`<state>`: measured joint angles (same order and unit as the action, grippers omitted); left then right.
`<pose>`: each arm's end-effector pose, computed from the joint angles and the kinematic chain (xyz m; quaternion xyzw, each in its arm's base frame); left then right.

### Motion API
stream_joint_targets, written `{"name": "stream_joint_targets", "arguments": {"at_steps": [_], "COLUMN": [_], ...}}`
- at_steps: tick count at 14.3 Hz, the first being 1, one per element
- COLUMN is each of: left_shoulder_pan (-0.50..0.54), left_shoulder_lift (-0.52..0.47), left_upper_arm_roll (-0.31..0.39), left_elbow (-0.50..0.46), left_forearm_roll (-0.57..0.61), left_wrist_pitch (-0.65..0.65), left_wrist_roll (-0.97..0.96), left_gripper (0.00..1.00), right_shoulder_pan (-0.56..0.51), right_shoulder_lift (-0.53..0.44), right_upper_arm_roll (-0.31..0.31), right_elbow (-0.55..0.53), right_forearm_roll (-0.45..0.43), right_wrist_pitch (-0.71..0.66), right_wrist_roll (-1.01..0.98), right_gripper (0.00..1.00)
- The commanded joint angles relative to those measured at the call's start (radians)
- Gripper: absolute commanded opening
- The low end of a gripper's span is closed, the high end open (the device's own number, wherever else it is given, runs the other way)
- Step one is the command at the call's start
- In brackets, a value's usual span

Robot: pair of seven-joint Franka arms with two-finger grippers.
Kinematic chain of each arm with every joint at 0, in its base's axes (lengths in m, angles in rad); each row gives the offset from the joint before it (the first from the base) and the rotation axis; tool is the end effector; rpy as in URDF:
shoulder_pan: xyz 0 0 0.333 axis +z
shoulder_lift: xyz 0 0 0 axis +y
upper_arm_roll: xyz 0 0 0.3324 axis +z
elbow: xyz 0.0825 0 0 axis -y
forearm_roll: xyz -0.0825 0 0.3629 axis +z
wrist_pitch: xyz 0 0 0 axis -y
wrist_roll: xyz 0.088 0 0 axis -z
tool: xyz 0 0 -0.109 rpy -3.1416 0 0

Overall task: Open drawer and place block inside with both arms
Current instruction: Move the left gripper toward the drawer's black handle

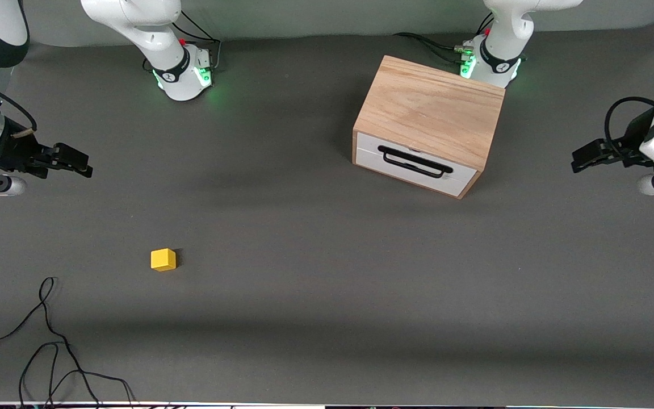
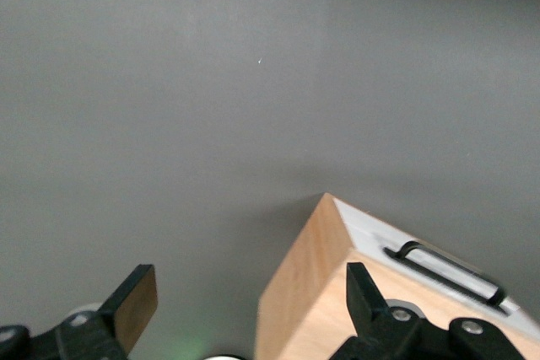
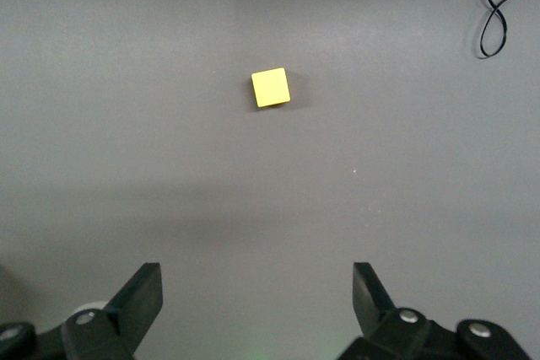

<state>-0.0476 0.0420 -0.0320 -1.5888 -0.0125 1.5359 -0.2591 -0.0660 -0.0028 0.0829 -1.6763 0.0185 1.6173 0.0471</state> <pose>0.5391 -0.0440 0.6054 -0.9948 -0.0896 0.0479 0.0012 0.5326 0.0110 0.5967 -0.9994 0.0158 0.0284 0.0082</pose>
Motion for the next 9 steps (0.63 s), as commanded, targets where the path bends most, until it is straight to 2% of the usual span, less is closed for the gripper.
{"name": "stream_joint_targets", "arguments": {"at_steps": [1, 9], "left_shoulder_pan": [-0.086, -0.372], "left_shoulder_lift": [0.025, 0.104], "left_upper_arm_roll": [-0.016, -0.046], "left_elbow": [0.023, 0.03], "left_forearm_roll": [-0.003, -0.001], "left_wrist_pitch": [-0.025, -0.013], "left_wrist_roll": [-0.258, -1.249], "left_gripper": [1.0, 1.0], "right_shoulder_pan": [-0.002, 0.003], "right_shoulder_lift": [0.041, 0.141], "right_upper_arm_roll": [-0.005, -0.02], "right_elbow": [0.023, 0.018], "right_forearm_roll": [-0.006, -0.006], "right_wrist_pitch": [0.036, 0.173], "right_wrist_roll": [-0.018, -0.021], "right_gripper": [1.0, 1.0]}}
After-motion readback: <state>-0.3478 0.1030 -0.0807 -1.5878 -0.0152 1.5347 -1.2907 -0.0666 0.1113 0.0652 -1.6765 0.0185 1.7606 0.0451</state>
